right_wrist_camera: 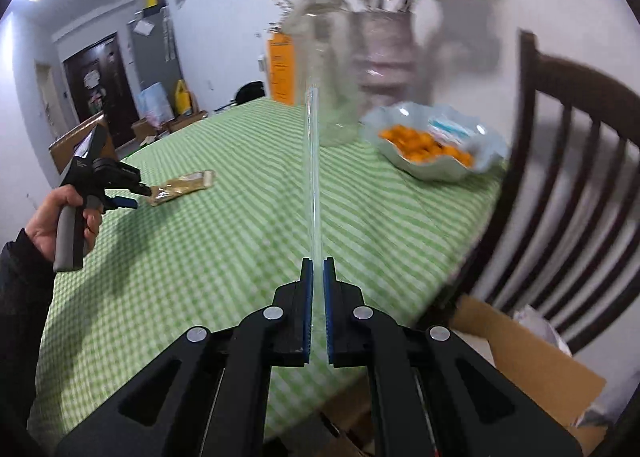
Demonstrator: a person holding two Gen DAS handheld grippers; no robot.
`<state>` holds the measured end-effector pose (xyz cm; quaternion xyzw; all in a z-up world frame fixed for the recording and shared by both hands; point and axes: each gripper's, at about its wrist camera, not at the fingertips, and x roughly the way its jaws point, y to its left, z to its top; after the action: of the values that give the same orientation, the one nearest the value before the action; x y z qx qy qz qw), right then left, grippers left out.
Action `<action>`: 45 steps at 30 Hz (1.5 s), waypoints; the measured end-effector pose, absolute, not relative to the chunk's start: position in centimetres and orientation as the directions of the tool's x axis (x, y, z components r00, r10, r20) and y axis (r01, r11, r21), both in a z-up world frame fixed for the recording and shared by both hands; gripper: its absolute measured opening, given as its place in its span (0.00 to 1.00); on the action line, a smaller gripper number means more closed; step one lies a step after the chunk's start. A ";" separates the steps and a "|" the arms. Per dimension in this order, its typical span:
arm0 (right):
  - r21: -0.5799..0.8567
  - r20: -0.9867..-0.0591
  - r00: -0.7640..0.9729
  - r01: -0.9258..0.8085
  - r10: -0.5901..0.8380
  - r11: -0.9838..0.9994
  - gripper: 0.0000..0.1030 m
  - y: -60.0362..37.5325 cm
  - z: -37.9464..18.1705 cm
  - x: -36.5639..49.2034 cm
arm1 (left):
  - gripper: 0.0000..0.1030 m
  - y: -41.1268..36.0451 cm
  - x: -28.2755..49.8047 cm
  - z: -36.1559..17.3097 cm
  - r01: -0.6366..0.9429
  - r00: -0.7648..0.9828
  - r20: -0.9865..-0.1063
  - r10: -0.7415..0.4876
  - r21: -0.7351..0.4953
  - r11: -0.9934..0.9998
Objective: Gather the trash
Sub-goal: 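Grasp the gold wrapper with left tool while right tool grasps the clear straw, then carry the gold wrapper and clear straw with both tools over the box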
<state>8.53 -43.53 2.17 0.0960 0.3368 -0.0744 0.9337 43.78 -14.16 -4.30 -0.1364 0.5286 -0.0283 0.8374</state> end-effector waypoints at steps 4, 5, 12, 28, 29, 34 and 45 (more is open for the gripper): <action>0.166 -0.649 0.756 0.245 -0.081 0.955 0.05 -45.6 1.0 6.2 | 0.18 -15.1 44.5 -4.4 -0.125 0.406 -0.896 -0.182 -0.251 0.960; 0.174 -0.650 0.756 0.252 -0.082 0.952 0.05 -46.1 0.8 5.7 | 0.18 -15.7 44.9 -4.4 -0.133 0.404 -0.899 -0.171 -0.243 0.961; 0.212 -0.637 0.764 0.301 -0.102 0.930 0.05 -48.9 0.1 2.2 | 0.04 -18.7 47.3 -4.7 -0.135 0.359 -0.920 -0.158 -0.218 0.967; 0.144 -0.728 0.682 0.245 -0.064 0.959 0.05 -55.7 -2.8 -8.5 | 0.00 -28.2 36.3 3.8 0.239 0.516 -0.790 -0.330 -0.237 0.942; 0.135 -0.739 0.672 0.227 -0.055 0.964 0.05 -56.0 -3.1 -9.4 | 0.00 -28.7 35.1 4.3 0.263 0.522 -0.777 -0.351 -0.245 0.933; 0.100 -0.806 0.590 0.210 -0.044 0.972 0.05 -57.2 -5.3 -12.4 | 0.00 -32.4 28.8 7.5 0.412 0.530 -0.702 -0.476 -0.277 0.868; 0.078 -0.921 0.389 0.126 0.023 0.989 0.05 -57.4 -11.4 -14.1 | 0.00 -37.4 17.2 8.8 0.662 0.418 -0.660 -0.624 -0.249 0.707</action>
<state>-14.08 -57.36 -11.37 0.0673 0.5518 -0.0309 0.8307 17.18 -37.44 8.85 0.0250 0.3809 -0.3820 0.8417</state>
